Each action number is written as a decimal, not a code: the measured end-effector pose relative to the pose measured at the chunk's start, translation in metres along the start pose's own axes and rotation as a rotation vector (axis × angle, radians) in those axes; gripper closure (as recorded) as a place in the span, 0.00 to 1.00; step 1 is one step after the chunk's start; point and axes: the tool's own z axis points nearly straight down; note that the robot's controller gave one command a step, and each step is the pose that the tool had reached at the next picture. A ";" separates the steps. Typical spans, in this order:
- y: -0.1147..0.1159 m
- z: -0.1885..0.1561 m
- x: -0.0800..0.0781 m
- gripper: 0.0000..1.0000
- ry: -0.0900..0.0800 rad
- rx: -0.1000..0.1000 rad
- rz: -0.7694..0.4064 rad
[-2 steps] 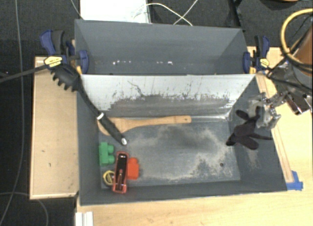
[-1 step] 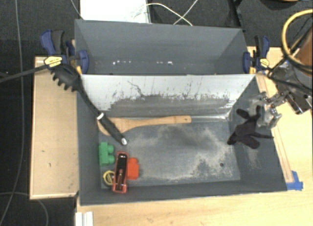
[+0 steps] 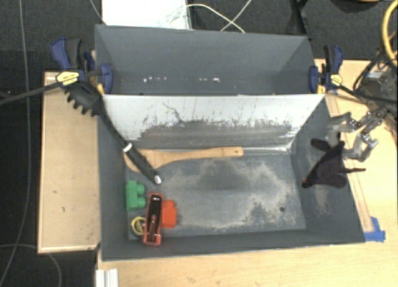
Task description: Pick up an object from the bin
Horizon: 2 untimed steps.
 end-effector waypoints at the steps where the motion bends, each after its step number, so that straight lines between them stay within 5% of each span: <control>1: -0.005 -0.006 -0.001 1.00 -0.013 0.013 -0.001; 2: -0.007 0.030 0.007 1.00 0.002 -0.003 0.047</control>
Offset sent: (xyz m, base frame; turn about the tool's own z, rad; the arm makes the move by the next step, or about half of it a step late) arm -0.0127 -0.0274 0.0362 -0.1291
